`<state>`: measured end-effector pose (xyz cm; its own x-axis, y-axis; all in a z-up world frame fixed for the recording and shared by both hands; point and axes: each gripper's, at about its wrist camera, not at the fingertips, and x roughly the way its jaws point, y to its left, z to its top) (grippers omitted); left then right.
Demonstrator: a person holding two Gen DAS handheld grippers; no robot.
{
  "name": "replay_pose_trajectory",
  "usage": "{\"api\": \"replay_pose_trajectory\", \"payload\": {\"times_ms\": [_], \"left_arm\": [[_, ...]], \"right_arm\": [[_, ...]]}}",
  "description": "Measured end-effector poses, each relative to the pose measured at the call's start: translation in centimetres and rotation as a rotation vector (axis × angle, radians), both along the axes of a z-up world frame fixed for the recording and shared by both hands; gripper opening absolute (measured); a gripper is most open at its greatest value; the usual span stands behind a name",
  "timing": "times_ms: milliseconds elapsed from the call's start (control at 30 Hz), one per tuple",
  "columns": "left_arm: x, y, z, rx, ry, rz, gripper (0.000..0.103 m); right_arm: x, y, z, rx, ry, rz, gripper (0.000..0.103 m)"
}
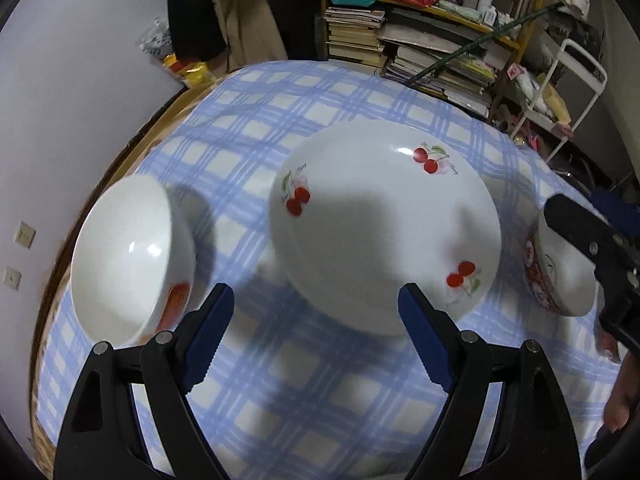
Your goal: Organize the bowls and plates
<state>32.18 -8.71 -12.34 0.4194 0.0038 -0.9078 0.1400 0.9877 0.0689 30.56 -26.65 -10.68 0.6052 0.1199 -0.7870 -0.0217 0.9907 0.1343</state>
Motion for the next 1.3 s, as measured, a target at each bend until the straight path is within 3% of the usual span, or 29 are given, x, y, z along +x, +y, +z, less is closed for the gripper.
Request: {"api": "replay_pose_trajectory", "payload": {"times_ms": [300, 567, 733, 767, 800, 833, 1000, 1167, 1300], "left_arm": [[3.0, 0.5, -2.6, -0.029, 0.043, 0.028, 0.083], [4.2, 0.6, -3.9, -0.04, 0.057, 0.034, 0.083], [5.0, 1.3, -4.9, -0.067, 0.089, 0.045, 0.055], [5.0, 1.4, -4.8, -0.066, 0.081, 0.047, 0.05], [5.1, 1.5, -4.6, -0.063, 0.074, 0.045, 0.037], [5.2, 1.6, -4.5, -0.062, 0.072, 0.049, 0.034], [5.5, 3.1, -4.5, -0.151, 0.078, 0.078, 0.027], [5.1, 3.3, -4.0, -0.204, 0.017, 0.029, 0.027], [5.4, 3.6, -4.3, -0.221, 0.05, 0.018, 0.027]], "right_arm": [[5.0, 0.1, -2.5, 0.041, 0.093, 0.037, 0.079], [6.9, 0.7, -5.0, 0.044, 0.178, 0.063, 0.077], [8.5, 0.6, -6.3, 0.077, 0.247, 0.095, 0.059], [8.8, 0.5, -6.6, 0.089, 0.262, 0.095, 0.05], [9.1, 0.4, -6.9, 0.106, 0.281, 0.093, 0.044], [9.3, 0.3, -7.1, 0.114, 0.29, 0.094, 0.043], [10.0, 1.0, -8.0, 0.084, 0.338, 0.135, 0.017], [10.0, 0.9, -8.3, 0.077, 0.329, 0.117, 0.017], [9.6, 0.4, -8.3, 0.12, 0.306, 0.103, 0.017]]}}
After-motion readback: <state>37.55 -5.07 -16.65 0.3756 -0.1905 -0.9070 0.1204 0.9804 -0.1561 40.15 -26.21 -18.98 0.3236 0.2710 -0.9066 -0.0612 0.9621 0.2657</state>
